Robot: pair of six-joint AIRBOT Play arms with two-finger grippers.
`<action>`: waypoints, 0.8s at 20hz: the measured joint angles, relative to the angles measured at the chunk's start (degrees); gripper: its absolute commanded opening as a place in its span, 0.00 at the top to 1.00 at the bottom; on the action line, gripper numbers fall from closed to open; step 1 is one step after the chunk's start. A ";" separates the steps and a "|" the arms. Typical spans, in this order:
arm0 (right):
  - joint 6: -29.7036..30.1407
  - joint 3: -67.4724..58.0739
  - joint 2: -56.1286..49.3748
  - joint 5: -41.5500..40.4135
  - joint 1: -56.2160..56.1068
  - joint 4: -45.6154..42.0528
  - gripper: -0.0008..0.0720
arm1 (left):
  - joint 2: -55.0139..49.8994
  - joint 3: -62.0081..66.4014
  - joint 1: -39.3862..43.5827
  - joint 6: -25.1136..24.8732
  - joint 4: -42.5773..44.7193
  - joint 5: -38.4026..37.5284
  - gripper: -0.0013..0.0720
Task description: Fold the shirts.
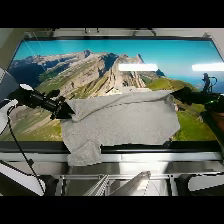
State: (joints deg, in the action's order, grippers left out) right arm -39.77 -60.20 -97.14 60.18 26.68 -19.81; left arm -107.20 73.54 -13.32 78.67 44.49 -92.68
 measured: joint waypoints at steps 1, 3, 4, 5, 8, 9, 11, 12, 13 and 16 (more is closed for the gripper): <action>-0.94 -0.02 0.07 0.24 0.35 -0.37 0.70 | 0.07 0.74 -0.13 -0.11 0.22 0.13 0.52; -2.93 -0.07 0.63 0.83 1.51 -2.38 0.70 | 0.13 3.19 -0.33 -0.28 0.39 -0.26 0.52; -4.20 -0.09 1.09 1.07 2.32 -4.02 0.70 | 0.15 4.90 -0.42 -0.46 0.74 -0.61 0.52; -5.49 -0.07 1.60 1.40 3.26 -5.84 0.70 | 0.15 6.62 -0.55 -0.48 1.18 -1.16 0.52; -9.07 -0.09 3.58 3.26 6.40 -11.61 0.70 | 0.15 12.07 -0.94 -0.66 3.15 -2.05 0.52; -10.05 -0.09 4.26 4.24 7.43 -13.38 0.70 | 0.17 13.86 -1.09 -0.66 3.98 -2.71 0.52; -11.37 0.11 5.25 6.93 8.76 -16.72 0.70 | 0.74 16.02 -1.49 -0.66 5.27 -3.72 0.52; -12.04 0.81 5.64 8.74 9.07 -18.60 0.70 | 1.57 15.98 -1.66 -0.70 5.77 -3.98 0.52; -12.76 2.01 5.95 10.14 9.25 -20.48 0.68 | 2.71 15.04 -1.84 -1.18 5.99 -4.07 0.52; -14.27 8.68 7.17 11.93 9.57 -24.41 0.67 | 8.28 7.39 -2.40 -3.13 6.62 -3.10 0.52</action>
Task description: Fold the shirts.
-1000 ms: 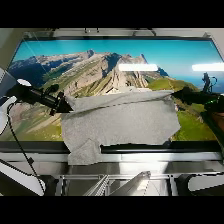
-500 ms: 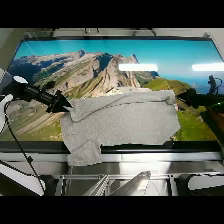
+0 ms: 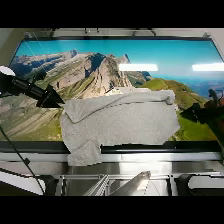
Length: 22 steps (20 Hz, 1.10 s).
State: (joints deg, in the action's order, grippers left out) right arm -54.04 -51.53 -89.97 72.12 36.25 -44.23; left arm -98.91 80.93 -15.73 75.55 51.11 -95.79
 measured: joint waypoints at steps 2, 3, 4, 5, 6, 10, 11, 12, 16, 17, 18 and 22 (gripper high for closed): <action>0.04 5.14 0.76 0.07 0.07 -0.31 0.54 | 4.44 -7.04 -0.66 -1.11 0.17 1.49 0.52; 0.28 7.41 1.03 0.04 0.07 0.24 0.55 | 6.62 -10.43 -1.09 -1.53 0.20 2.10 0.52; 0.50 8.96 1.22 -0.46 0.07 0.31 0.55 | 8.66 -13.60 -1.57 -1.77 0.28 2.91 0.52; 0.70 10.16 1.29 -0.42 0.11 0.35 0.54 | 10.91 -16.85 -2.21 -2.08 0.37 3.58 0.52; 0.92 11.15 1.36 -0.42 0.11 1.07 0.55 | 12.92 -19.65 -2.82 -2.12 0.37 4.15 0.52; 1.05 12.00 2.05 -0.42 0.59 1.51 0.54 | 20.68 -29.29 -5.66 -2.51 0.37 6.29 0.52; 0.81 11.61 2.67 -0.11 1.16 0.02 0.42 | 22.60 -31.30 -6.32 -2.54 0.35 7.30 0.52; 0.37 11.17 3.39 0.15 1.88 -1.29 0.35 | 24.30 -32.98 -6.82 -2.56 0.35 8.24 0.52; -0.24 10.16 7.23 0.02 4.74 -5.42 0.35 | 30.82 -38.47 -7.76 -2.69 0.31 12.79 0.45; -0.24 10.40 8.13 0.35 5.11 -6.38 0.35 | 32.28 -39.74 -7.85 -2.71 0.28 13.90 0.15; -0.22 10.97 8.83 0.87 5.33 -6.82 0.30 | 33.64 -41.13 -7.93 -2.69 0.20 15.04 0.00; 0.92 14.69 10.29 1.68 4.04 -5.51 0.21 | 37.79 -47.19 -8.04 -2.69 0.24 18.14 0.01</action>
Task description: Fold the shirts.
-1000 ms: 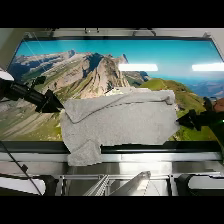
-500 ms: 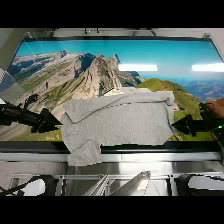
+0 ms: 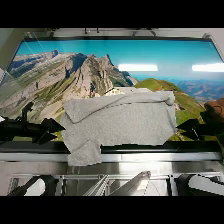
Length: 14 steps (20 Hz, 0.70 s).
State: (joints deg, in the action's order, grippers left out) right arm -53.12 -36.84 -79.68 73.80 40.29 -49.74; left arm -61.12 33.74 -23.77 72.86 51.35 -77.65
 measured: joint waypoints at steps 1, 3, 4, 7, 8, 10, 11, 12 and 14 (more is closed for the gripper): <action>0.26 0.70 0.11 -0.74 -1.01 0.11 0.22 | 0.96 -1.51 0.00 0.00 0.11 0.39 0.01; 0.70 1.49 0.24 -1.90 -3.39 0.46 0.31 | 2.84 -4.17 0.00 0.00 0.11 0.81 0.01; 0.81 1.77 0.24 -2.62 -4.81 0.48 0.42 | 3.78 -5.33 0.00 0.00 0.11 1.03 0.01; 0.79 2.29 0.17 -4.46 -8.55 -0.37 0.97 | 6.86 -8.87 -0.02 0.00 0.11 1.20 0.01; 0.11 2.40 0.15 -4.81 -9.42 -0.76 0.97 | 7.67 -9.99 -0.02 0.02 0.11 1.20 0.01; -1.05 2.45 0.26 -4.70 -10.58 -0.61 0.97 | 8.83 -12.17 -0.02 0.20 0.11 0.66 0.01; -1.49 2.45 0.37 -4.70 -10.91 -0.59 0.97 | 9.11 -13.22 0.00 0.57 0.13 0.24 0.01; -1.90 2.45 0.46 -4.61 -11.15 -0.50 0.97 | 9.11 -13.94 0.09 0.94 0.13 0.11 0.06; -2.56 2.45 0.61 -4.35 -11.45 -0.37 0.97 | 7.85 -14.86 0.85 1.70 0.15 -0.02 0.24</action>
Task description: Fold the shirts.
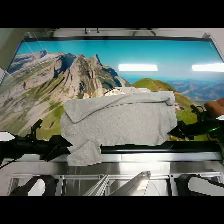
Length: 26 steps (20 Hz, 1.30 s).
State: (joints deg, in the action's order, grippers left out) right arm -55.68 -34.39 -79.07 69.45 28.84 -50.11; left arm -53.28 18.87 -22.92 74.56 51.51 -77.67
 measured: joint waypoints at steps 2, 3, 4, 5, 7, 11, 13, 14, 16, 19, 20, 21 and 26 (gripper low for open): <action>-0.28 0.00 0.09 0.31 -0.13 0.24 0.97 | -3.21 -0.50 1.86 0.39 -0.02 1.03 0.24; -0.31 0.00 0.13 0.48 -0.17 0.63 0.97 | -5.22 -0.55 2.97 0.39 -0.02 2.34 0.24; -0.31 0.00 0.13 0.68 -0.22 1.18 0.97 | -7.58 -0.35 4.24 0.28 -0.02 4.02 0.24; -0.28 -0.02 0.15 1.27 -0.24 2.16 0.97 | -9.88 0.13 5.40 0.02 -0.81 4.55 0.24; -0.28 -0.04 0.20 2.23 -0.28 3.50 0.97 | -14.51 1.64 7.78 -0.83 -1.38 5.75 0.69; -0.26 -0.04 0.20 4.02 -0.28 4.74 0.97 | -21.31 6.08 12.02 -3.28 -1.14 7.93 0.96; -0.26 -0.07 0.20 4.92 -0.28 5.11 0.97 | -22.12 8.57 13.55 -4.15 -0.66 7.67 0.96; -0.28 -0.13 0.20 5.53 -0.26 5.11 0.97 | -21.68 9.84 13.99 -4.42 0.04 7.87 0.96; -1.62 -0.85 0.20 7.37 0.28 5.11 0.97 | -19.23 12.35 14.16 -4.57 1.20 5.40 0.97; -5.01 -3.32 0.52 11.76 2.60 5.11 0.97 | -13.64 15.37 12.22 -1.97 4.31 1.14 0.97; -6.32 -4.15 0.87 13.05 3.65 5.14 0.97 | -11.89 15.93 11.13 -1.36 5.49 0.00 0.97; -7.41 -4.85 1.29 13.92 4.76 5.11 0.97 | -10.29 16.33 9.92 -0.72 6.34 -1.36 0.97; -10.80 -6.40 2.67 16.83 9.16 1.86 0.97 | -4.68 17.20 4.59 0.96 9.44 -6.45 0.97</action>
State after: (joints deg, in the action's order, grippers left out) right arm -66.48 -40.80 -76.40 86.28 38.00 -48.25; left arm -57.95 36.07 -18.33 75.53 60.95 -84.12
